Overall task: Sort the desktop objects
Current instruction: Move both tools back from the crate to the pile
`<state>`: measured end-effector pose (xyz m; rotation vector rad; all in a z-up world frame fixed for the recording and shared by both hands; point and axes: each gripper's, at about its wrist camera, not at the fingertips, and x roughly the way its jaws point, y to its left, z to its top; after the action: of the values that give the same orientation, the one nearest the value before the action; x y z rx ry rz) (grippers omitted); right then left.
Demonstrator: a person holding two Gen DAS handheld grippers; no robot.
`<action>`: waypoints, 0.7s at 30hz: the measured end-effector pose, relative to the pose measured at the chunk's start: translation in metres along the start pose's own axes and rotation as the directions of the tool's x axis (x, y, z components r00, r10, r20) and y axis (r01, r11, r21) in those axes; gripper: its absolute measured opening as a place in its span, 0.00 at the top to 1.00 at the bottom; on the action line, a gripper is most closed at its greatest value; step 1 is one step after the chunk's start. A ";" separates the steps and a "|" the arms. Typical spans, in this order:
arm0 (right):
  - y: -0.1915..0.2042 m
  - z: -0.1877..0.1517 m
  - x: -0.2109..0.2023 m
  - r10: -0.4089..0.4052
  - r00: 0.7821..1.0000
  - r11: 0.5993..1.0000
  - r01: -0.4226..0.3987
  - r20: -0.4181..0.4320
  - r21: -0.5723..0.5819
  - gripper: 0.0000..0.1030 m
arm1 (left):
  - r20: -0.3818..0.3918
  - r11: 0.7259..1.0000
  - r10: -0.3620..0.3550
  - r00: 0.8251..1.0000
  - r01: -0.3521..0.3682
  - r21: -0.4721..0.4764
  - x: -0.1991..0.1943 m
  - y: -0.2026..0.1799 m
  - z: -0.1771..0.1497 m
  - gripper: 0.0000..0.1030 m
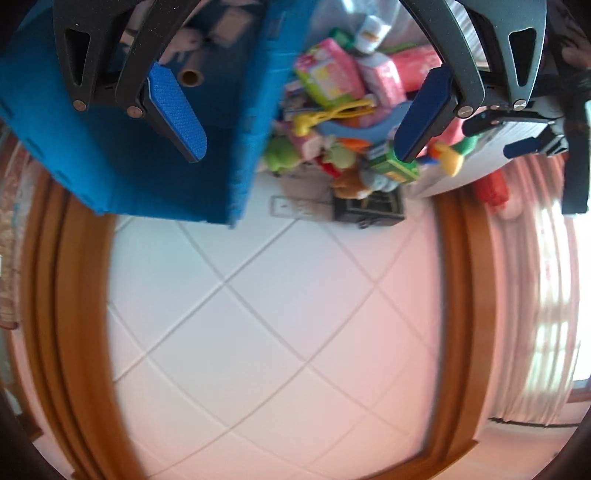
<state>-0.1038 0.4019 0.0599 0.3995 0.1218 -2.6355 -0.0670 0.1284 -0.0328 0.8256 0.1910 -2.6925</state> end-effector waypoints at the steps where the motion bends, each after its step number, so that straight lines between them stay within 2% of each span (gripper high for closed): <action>1: 0.009 -0.002 0.004 0.020 1.000 1.000 -0.021 -0.008 -0.009 0.00 | -0.021 1.000 0.023 1.000 -0.023 -0.015 0.005 0.012 -0.006 0.14; 5: 0.046 -0.010 0.021 0.093 0.995 0.995 -0.094 -0.049 -0.037 0.00 | -0.109 0.990 0.114 0.988 -0.122 -0.075 0.025 0.062 -0.028 0.14; 7: 0.063 -0.019 0.032 0.121 0.988 0.991 -0.125 -0.091 -0.044 0.00 | -0.156 0.984 0.132 0.979 -0.148 -0.099 0.033 0.083 -0.036 0.14; 10: 0.083 -0.035 0.045 0.136 0.980 0.988 -0.145 -0.149 -0.053 0.00 | -0.213 0.974 0.165 0.963 -0.193 -0.118 0.046 0.115 -0.052 0.14; 13: 0.093 -0.054 0.066 0.129 0.966 0.989 -0.142 -0.223 -0.045 0.00 | -0.285 0.963 0.189 0.940 -0.235 -0.136 0.065 0.148 -0.071 0.14; 17: 0.098 -0.090 0.099 0.093 0.932 0.994 -0.106 -0.350 -0.017 0.00 | -0.381 0.958 0.169 0.909 -0.242 -0.153 0.095 0.177 -0.095 0.14; 19: 0.101 -0.111 0.115 0.077 0.905 0.996 -0.088 -0.418 -0.008 0.00 | -0.404 0.961 0.157 0.901 -0.234 -0.149 0.109 0.183 -0.101 0.14; 21: 0.105 -0.130 0.127 0.060 0.876 0.998 -0.070 -0.479 -0.002 0.00 | -0.412 0.966 0.133 0.901 -0.211 -0.148 0.122 0.185 -0.103 0.14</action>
<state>-0.1293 0.2728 -0.1041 1.0279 0.2870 -2.4112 -0.0460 -0.0551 -0.1932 1.2591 0.4384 -2.2708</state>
